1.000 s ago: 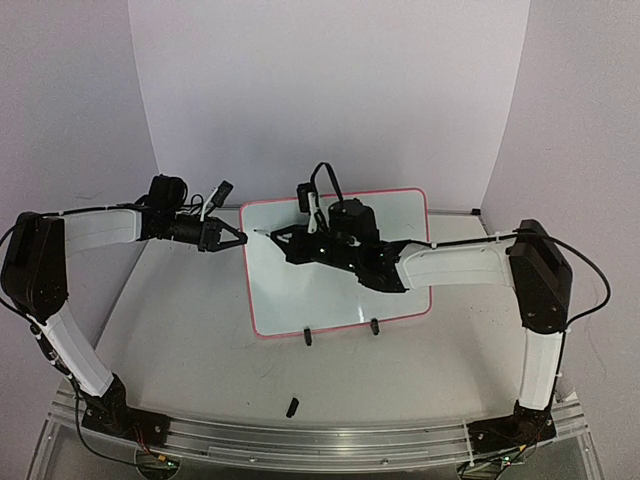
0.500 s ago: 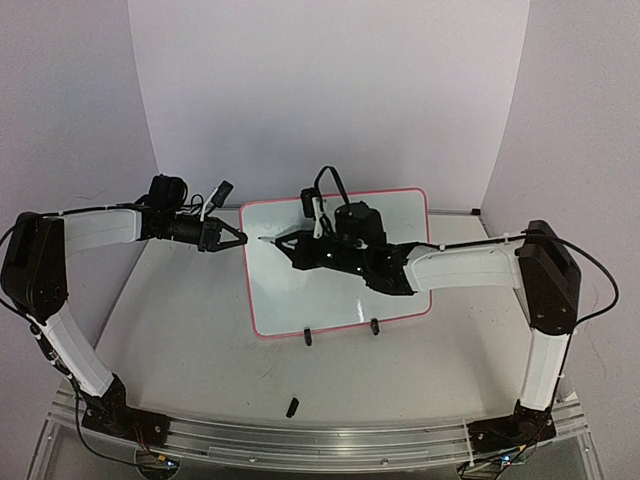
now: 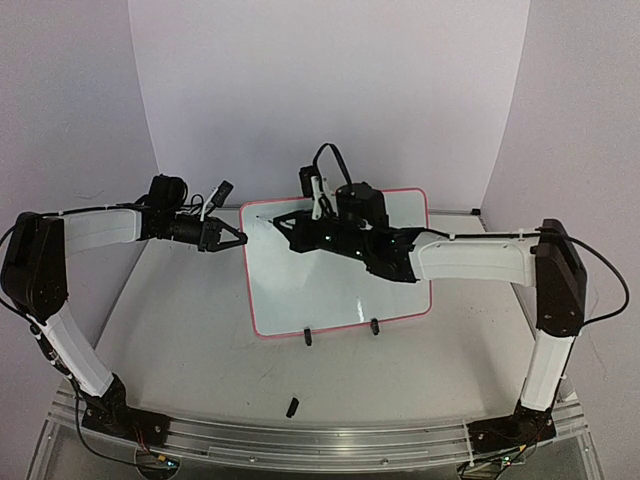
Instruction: Write a sentence on the whiteboard
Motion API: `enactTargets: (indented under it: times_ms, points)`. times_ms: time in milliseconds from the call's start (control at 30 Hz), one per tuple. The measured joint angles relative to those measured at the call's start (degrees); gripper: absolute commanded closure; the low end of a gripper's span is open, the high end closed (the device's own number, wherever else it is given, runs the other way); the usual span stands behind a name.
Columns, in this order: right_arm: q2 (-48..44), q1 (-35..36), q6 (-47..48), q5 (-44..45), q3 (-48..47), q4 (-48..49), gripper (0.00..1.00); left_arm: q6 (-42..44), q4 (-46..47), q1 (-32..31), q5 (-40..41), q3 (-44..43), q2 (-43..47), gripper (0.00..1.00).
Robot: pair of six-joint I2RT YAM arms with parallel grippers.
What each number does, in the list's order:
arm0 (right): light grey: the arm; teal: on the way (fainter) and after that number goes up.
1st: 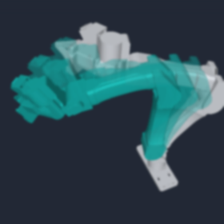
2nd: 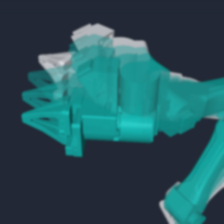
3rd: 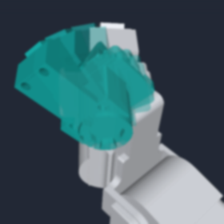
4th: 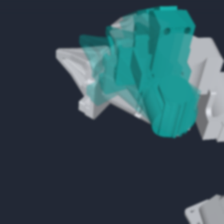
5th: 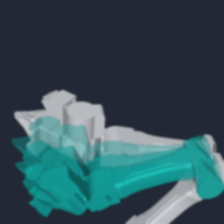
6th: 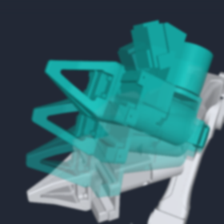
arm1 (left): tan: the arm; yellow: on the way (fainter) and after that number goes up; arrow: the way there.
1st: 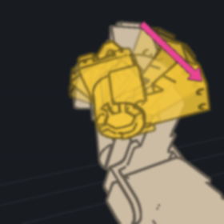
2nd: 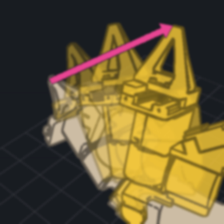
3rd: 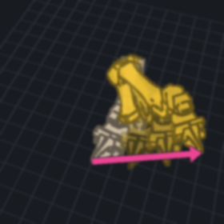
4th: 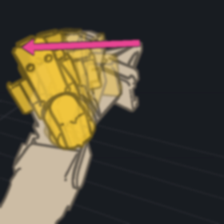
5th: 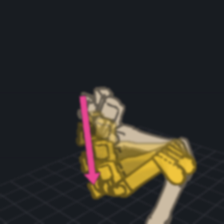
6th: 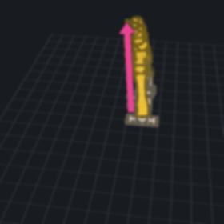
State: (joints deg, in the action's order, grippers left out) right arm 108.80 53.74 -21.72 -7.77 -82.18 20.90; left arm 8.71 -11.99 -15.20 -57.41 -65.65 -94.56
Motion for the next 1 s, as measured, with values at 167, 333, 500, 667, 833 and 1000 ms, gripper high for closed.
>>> enactTargets:
  times_ms: [167,333,500,667,833,1000]
  points:
    - [1.0,0.0,0.8,1.1,-3.6,-1.4,1.0,0.0,0.0,0.0,0.0,0.0,0.0,1.0]
    - [3.0,0.0,1.1,1.4,-5.0,-2.8,1.0,0.0,0.0,0.0,0.0,0.0,0.0,1.0]
    - [4.7,0.0,1.4,1.9,-5.8,-4.3,1.0,0.0,0.0,0.0,0.1,0.0,0.0,1.0]
    - [5.2,0.4,1.5,4.0,-6.8,-5.1,1.0,-0.2,0.0,0.0,0.2,0.0,0.0,1.0]
    - [5.2,0.9,1.5,6.3,-6.9,-5.4,1.0,-0.2,0.0,0.0,0.5,0.0,0.0,1.0]
    - [5.2,1.1,1.1,7.2,-6.2,-5.1,1.0,-0.3,0.0,0.0,0.6,0.0,0.0,1.0]
